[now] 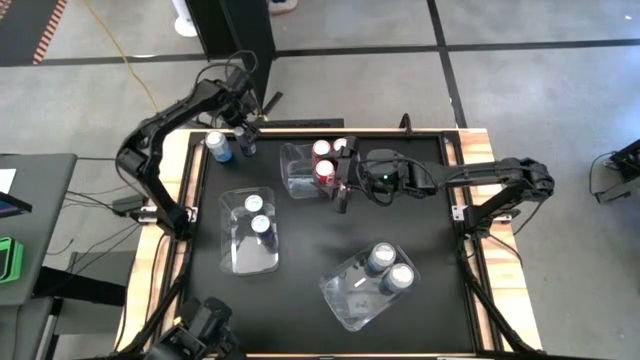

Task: Sort soda cans
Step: Put the blue soda can into the middle left transparent bin

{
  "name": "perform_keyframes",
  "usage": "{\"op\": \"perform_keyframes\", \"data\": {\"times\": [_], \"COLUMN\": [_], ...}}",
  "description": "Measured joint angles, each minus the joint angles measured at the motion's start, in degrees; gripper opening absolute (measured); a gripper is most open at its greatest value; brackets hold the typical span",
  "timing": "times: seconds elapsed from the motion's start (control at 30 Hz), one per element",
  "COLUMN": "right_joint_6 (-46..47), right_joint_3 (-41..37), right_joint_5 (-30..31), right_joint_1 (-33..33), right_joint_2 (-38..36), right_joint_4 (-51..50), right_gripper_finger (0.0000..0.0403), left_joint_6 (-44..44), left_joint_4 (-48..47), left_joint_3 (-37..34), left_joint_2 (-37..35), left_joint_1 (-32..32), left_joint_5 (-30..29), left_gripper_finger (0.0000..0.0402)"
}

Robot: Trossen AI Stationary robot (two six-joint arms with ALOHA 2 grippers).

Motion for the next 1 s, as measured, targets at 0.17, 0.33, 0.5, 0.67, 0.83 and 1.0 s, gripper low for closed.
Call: {"op": "perform_keyframes", "data": {"times": [0.17, 0.33, 0.5, 0.67, 0.83, 1.0], "right_joint_6": [0.2, 0.2, 0.2, 0.2, 0.2, 0.2], "right_joint_3": [0.0, 0.0, 0.0, 0.0, 0.0, 0.0], "right_joint_5": [0.0, 0.0, 0.0, 0.0, 0.0, 0.0], "right_joint_1": [0.2, 0.4, 0.4, 0.4, 0.4, 0.4], "right_joint_2": [0.0, 0.0, 0.0, 0.0, 0.0, 0.0], "right_joint_4": [-0.3, -0.3, -0.3, -0.3, -0.3, -0.3], "right_gripper_finger": [0.0332, 0.0332, 0.0332, 0.0332, 0.0332, 0.0332], "left_joint_6": [0.1, 0.6, 0.8, 1.1, 1.1, 1.2], "left_joint_4": [1.0, 1.0, 0.1, 0.9, 0.0, -1.1], "left_joint_3": [-0.1, 0.0, 0.0, 0.0, 0.0, 0.0], "left_joint_2": [2.1, 3.4, 5.5, 6.1, 6.1, 6.1], "left_joint_1": [0.2, 0.2, 0.5, 0.5, 0.5, 0.5], "left_joint_5": [-0.3, 0.1, 1.1, 2.0, 2.0, 2.1], "left_gripper_finger": [0.0341, 0.0341, 0.0332, 0.0314, 0.0301, 0.0286]}}
